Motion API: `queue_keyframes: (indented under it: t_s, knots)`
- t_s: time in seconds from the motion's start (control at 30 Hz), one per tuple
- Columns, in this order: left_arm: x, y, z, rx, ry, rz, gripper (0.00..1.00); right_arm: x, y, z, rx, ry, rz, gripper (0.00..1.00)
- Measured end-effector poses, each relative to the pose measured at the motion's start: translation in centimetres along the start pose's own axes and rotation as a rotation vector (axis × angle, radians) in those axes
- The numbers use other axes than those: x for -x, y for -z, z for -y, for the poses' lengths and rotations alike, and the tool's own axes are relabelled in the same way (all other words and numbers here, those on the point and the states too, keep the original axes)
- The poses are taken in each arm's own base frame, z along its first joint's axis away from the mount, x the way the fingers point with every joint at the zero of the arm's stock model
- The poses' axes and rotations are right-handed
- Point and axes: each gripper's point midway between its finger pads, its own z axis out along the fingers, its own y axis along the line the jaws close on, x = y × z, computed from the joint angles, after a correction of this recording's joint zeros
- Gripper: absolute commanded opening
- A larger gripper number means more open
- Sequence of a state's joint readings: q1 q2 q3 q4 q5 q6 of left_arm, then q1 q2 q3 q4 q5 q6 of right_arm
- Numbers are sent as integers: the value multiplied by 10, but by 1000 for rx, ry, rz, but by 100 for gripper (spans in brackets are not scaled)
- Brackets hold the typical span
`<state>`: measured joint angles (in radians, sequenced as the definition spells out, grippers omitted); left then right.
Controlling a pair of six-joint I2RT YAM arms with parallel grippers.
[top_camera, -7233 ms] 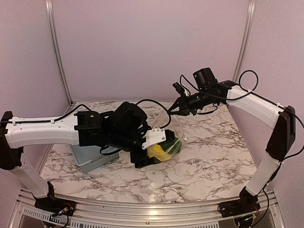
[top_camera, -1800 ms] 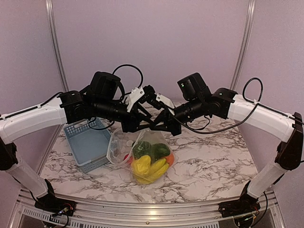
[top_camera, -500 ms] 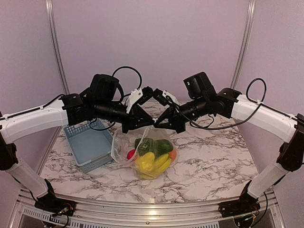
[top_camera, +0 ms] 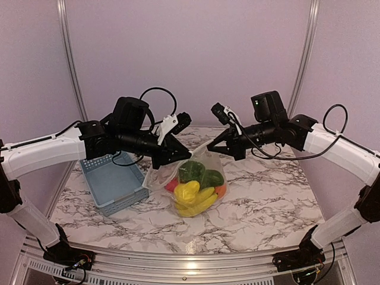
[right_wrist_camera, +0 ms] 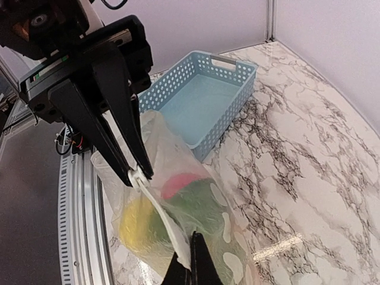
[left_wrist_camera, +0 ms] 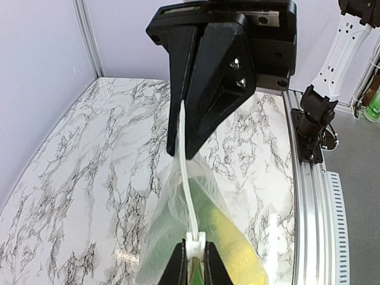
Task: Place the food in the zip-top bag and seal the zipper
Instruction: Zip the zipper of the food storage bag.
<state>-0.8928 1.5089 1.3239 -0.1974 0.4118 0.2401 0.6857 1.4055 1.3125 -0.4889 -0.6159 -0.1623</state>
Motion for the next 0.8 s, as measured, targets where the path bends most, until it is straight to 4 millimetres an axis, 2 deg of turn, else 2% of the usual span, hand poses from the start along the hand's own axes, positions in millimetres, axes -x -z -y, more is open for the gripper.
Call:
queue_keyframes:
  t_s: [0.23,0.4,0.8]
  knots:
    - [-17,1,-4,28,6,-40,1,-5,29,35,-117,-58,36,0]
    - [-26,5,-3,39,10,-57,2,-11,40,51,-175,-89,43,0]
    - [-48,13,-4,60,18,-99,3,-18,44,62,-225,-111,32,0]
